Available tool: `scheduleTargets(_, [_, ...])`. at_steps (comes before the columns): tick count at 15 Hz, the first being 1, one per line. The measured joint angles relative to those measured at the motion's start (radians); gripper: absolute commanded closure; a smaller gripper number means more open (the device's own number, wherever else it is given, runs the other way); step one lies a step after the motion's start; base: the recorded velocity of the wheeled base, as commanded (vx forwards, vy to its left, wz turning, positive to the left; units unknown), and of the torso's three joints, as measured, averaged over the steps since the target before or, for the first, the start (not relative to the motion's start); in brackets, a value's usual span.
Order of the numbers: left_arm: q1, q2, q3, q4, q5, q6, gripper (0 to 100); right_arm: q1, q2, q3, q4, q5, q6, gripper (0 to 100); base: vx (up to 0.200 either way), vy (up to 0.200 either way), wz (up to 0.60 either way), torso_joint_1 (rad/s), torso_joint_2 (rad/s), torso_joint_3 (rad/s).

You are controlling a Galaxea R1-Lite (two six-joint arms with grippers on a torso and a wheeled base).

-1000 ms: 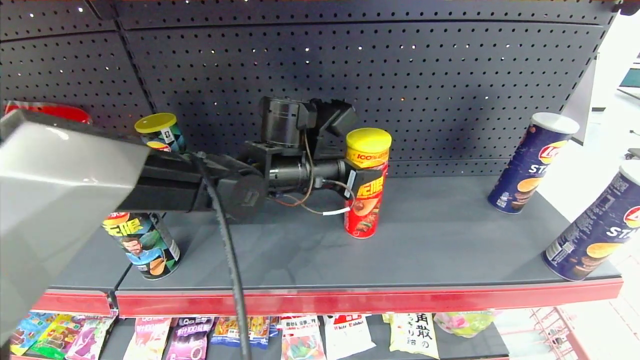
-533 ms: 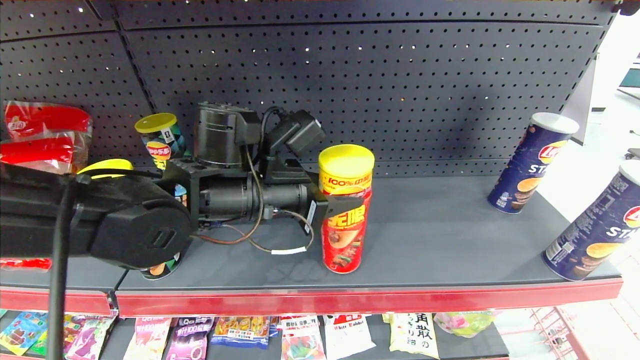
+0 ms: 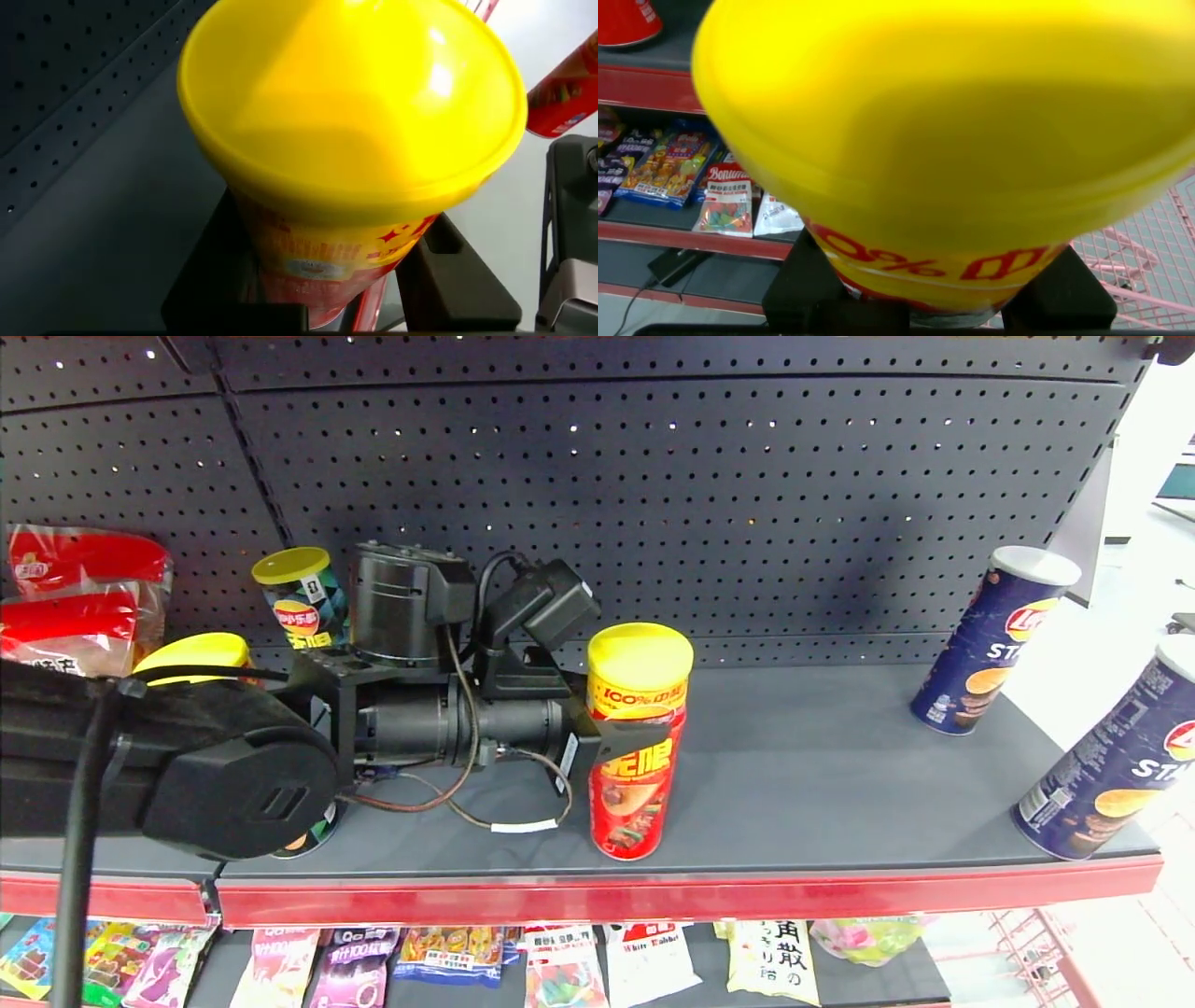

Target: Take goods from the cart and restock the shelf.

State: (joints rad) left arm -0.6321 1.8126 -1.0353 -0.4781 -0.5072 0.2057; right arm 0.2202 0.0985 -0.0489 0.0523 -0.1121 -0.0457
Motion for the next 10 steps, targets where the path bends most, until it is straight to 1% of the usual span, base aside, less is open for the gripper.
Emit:
scheduleTargets(2, [0.0,0.007,0.0,-0.008,-0.001,0.0,100,0.0,0.0,0.0,0.0,0.0,0.0,100,0.0,0.0,0.0,0.0,0.0,0.0])
scheduleTargets(5, [-0.001,0.026,-0.003,-0.068,-0.003,-0.004,100,0.001,0.0,0.0,0.0,0.0,0.0,100,0.0,0.0,0.0,0.0,0.0,0.0])
scheduleTargets(8, [-0.009,0.034,0.0,-0.074,-0.005,-0.021,100,0.0,0.0,0.0,0.0,0.0,0.0,100,0.0,0.0,0.0,0.0,0.0,0.0])
scheduleTargets(10, [-0.01,0.034,0.005,-0.073,-0.005,-0.023,100,0.0,0.0,0.0,0.0,0.0,0.0,100,0.0,0.0,0.0,0.0,0.0,0.0])
